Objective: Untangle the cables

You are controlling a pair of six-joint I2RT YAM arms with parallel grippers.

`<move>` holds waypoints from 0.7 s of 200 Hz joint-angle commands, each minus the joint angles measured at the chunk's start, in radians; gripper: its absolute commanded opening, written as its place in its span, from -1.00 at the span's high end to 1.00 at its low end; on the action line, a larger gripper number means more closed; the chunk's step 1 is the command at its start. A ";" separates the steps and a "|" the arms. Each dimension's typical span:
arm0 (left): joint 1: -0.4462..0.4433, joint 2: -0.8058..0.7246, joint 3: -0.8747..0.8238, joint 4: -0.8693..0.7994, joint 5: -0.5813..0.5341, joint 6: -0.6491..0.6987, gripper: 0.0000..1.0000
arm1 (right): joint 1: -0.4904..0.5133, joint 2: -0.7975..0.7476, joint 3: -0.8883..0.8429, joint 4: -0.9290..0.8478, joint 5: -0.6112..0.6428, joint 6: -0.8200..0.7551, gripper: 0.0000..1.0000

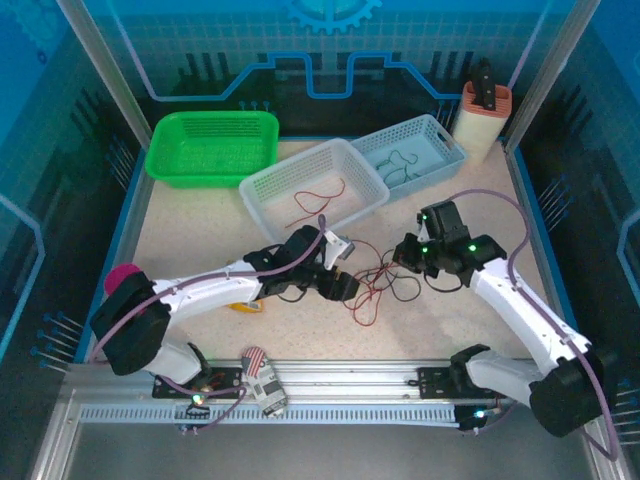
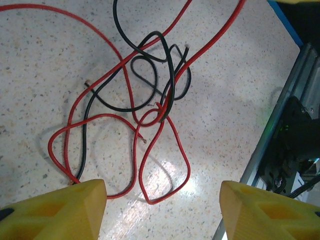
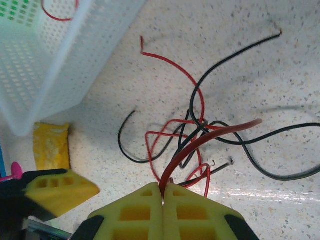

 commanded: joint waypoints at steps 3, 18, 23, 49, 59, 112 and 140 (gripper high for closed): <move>-0.008 0.015 0.031 0.031 0.018 0.013 -0.27 | 0.013 -0.030 0.040 -0.077 0.038 -0.040 1.00; -0.010 0.015 0.026 0.053 0.024 0.009 -0.28 | 0.014 -0.034 0.060 -0.081 0.031 -0.041 1.00; -0.008 0.016 0.023 0.062 0.025 0.009 -0.28 | 0.015 -0.034 0.065 -0.082 0.030 -0.044 1.00; -0.009 0.034 0.037 0.061 0.012 0.010 -0.31 | 0.034 -0.043 0.106 -0.092 0.056 -0.072 1.00; -0.009 0.041 0.043 0.065 0.008 0.010 -0.32 | 0.041 -0.052 0.115 -0.094 0.063 -0.100 1.00; -0.009 0.048 0.042 0.185 0.064 0.029 -0.33 | 0.039 -0.046 0.182 -0.145 0.024 -0.203 1.00; -0.027 0.005 -0.044 0.456 0.134 0.108 -0.31 | 0.039 -0.037 0.201 -0.144 0.000 -0.213 1.00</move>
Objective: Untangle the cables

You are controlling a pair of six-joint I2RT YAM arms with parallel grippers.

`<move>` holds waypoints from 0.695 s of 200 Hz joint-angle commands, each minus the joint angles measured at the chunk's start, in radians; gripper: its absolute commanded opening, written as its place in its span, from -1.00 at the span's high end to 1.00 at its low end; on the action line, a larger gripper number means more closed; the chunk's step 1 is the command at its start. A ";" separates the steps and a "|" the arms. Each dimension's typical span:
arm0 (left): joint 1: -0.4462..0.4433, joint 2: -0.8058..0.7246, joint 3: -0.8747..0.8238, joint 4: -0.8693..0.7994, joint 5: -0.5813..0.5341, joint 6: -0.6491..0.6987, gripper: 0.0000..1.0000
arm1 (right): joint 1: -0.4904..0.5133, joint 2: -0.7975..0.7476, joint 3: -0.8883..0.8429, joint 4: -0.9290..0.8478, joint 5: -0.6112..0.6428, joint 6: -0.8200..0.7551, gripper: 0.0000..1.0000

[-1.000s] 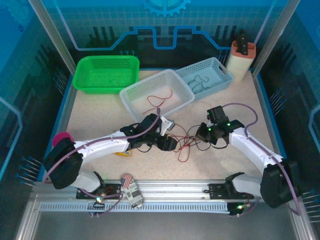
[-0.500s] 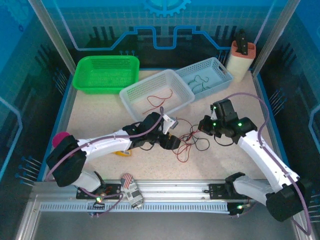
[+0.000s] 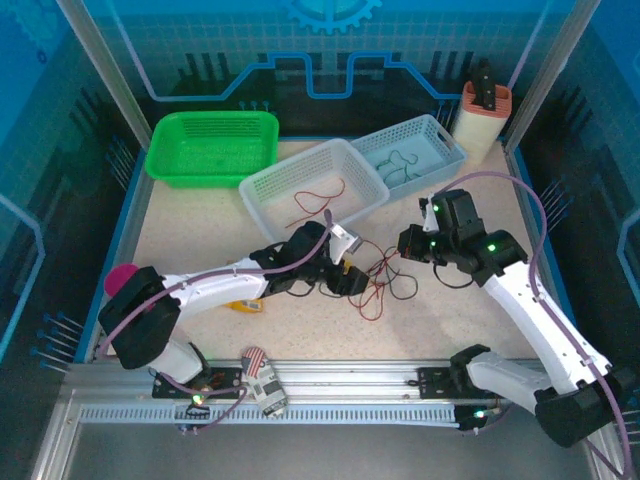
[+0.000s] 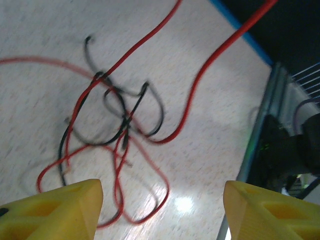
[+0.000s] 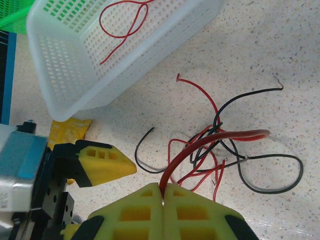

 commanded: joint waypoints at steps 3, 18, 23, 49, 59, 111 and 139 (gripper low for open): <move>-0.024 -0.042 -0.065 0.293 0.081 0.093 -0.31 | 0.012 0.010 0.040 -0.032 -0.036 -0.040 1.00; -0.033 -0.040 -0.084 0.355 0.064 0.153 -0.31 | 0.012 0.013 0.049 -0.031 -0.052 -0.039 1.00; -0.034 -0.036 -0.079 0.350 0.053 0.169 -0.31 | 0.012 0.013 0.051 -0.029 -0.057 -0.039 1.00; -0.038 0.002 -0.035 0.297 0.020 0.224 -0.31 | 0.012 0.003 0.049 -0.017 -0.078 -0.030 1.00; -0.042 0.018 -0.015 0.279 0.004 0.238 -0.31 | 0.012 -0.002 0.048 -0.013 -0.080 -0.026 1.00; -0.045 0.110 0.053 0.305 -0.098 0.235 -0.08 | 0.013 -0.020 0.028 0.035 -0.144 -0.025 1.00; -0.043 0.135 0.075 0.330 -0.111 0.243 0.47 | 0.012 -0.025 0.015 0.035 -0.138 -0.030 1.00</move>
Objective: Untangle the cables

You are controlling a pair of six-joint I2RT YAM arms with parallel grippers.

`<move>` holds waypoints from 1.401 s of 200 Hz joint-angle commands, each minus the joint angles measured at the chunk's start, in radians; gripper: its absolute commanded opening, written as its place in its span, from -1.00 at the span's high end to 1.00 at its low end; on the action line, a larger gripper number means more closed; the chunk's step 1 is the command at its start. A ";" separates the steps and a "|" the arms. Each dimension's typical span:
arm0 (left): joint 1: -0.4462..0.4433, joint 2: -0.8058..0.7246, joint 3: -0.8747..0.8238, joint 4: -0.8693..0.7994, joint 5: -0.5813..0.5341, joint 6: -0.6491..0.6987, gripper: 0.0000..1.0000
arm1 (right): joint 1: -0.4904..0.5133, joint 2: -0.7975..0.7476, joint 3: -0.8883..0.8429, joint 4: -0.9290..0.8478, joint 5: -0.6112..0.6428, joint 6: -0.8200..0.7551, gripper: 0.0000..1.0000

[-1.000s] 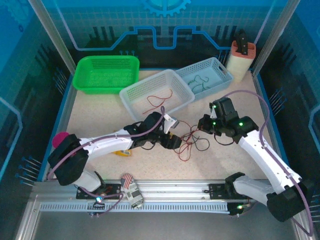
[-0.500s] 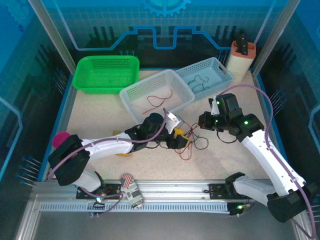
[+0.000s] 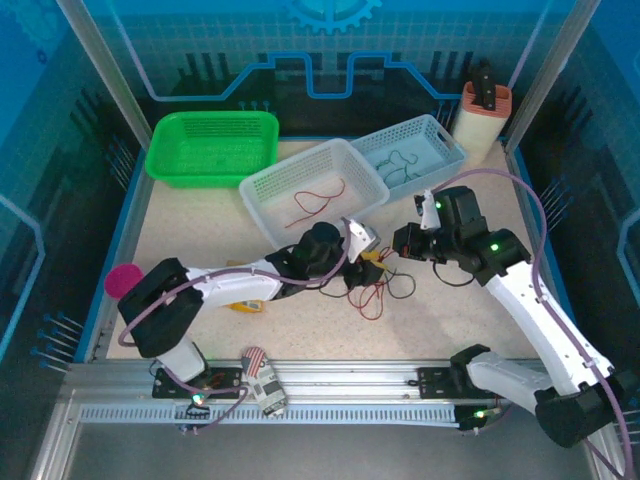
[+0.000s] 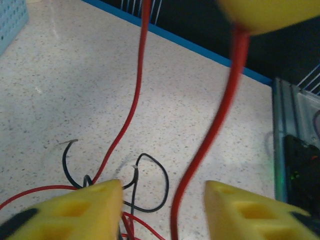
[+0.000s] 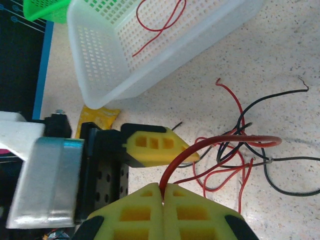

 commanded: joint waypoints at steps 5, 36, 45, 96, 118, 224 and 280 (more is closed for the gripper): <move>-0.005 0.020 0.055 0.047 -0.028 0.026 0.64 | 0.012 -0.020 -0.005 0.012 -0.027 -0.010 1.00; 0.001 0.006 0.066 0.069 -0.006 -0.042 1.00 | 0.012 -0.022 0.005 -0.018 0.046 -0.027 -0.05; 0.004 -0.008 0.059 0.095 -0.003 -0.072 1.00 | 0.010 -0.025 0.014 -0.045 0.095 -0.038 -0.27; 0.069 -0.023 0.073 0.227 0.066 -0.310 1.00 | 0.005 -0.163 -0.100 -0.084 0.262 -0.046 -0.29; 0.076 -0.024 0.080 0.232 0.048 -0.358 1.00 | 0.002 -0.240 -0.203 -0.044 0.201 -0.013 -0.18; 0.076 -0.032 0.123 0.170 0.046 -0.418 1.00 | -0.165 -0.014 -0.417 0.327 -0.101 0.139 0.16; 0.075 -0.041 0.151 0.169 0.073 -0.441 1.00 | -0.239 0.110 -0.380 0.392 -0.168 0.126 0.13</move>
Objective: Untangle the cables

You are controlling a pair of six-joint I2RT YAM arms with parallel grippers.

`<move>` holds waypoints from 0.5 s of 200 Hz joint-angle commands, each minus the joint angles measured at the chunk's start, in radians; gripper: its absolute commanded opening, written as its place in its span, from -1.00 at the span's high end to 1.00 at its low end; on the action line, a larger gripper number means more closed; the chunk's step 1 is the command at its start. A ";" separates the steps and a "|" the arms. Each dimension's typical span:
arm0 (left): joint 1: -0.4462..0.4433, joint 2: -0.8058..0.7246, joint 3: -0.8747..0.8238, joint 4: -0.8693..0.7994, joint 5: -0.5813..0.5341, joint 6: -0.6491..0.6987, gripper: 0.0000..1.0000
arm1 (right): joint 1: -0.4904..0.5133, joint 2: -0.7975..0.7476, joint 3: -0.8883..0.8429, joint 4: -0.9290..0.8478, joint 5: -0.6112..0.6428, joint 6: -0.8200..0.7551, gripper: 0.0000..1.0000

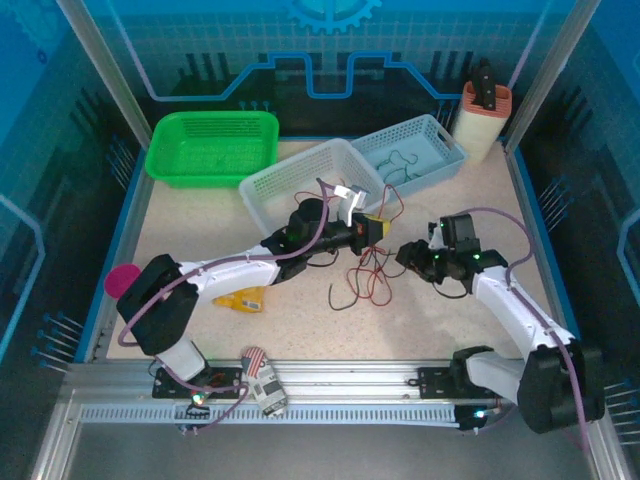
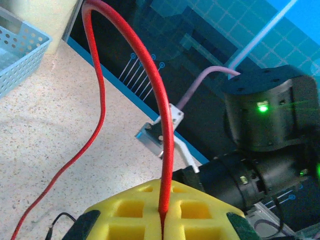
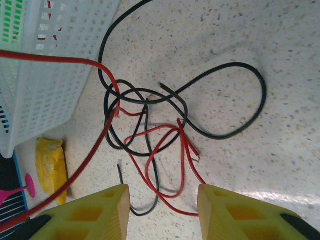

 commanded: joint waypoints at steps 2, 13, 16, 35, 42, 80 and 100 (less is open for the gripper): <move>-0.002 -0.039 0.045 0.005 0.030 -0.018 1.00 | -0.011 0.021 0.041 0.039 -0.046 -0.017 0.12; -0.002 -0.039 0.048 0.012 0.041 -0.017 1.00 | -0.012 0.024 0.049 0.041 -0.048 -0.033 0.07; -0.002 -0.039 0.049 0.014 0.045 -0.018 1.00 | -0.013 0.022 0.049 0.039 -0.045 -0.035 0.06; -0.007 -0.039 0.056 0.045 0.081 -0.020 1.00 | -0.021 0.014 0.049 0.024 -0.033 -0.038 0.05; -0.010 -0.036 0.058 0.071 0.098 -0.020 1.00 | -0.023 0.010 0.047 0.014 -0.027 -0.038 0.05; -0.029 -0.007 0.106 0.108 0.156 -0.019 1.00 | -0.050 -0.037 0.023 -0.017 -0.008 -0.032 0.04; -0.040 -0.003 0.133 0.113 0.167 -0.019 1.00 | -0.077 -0.076 0.018 -0.050 0.016 -0.034 0.02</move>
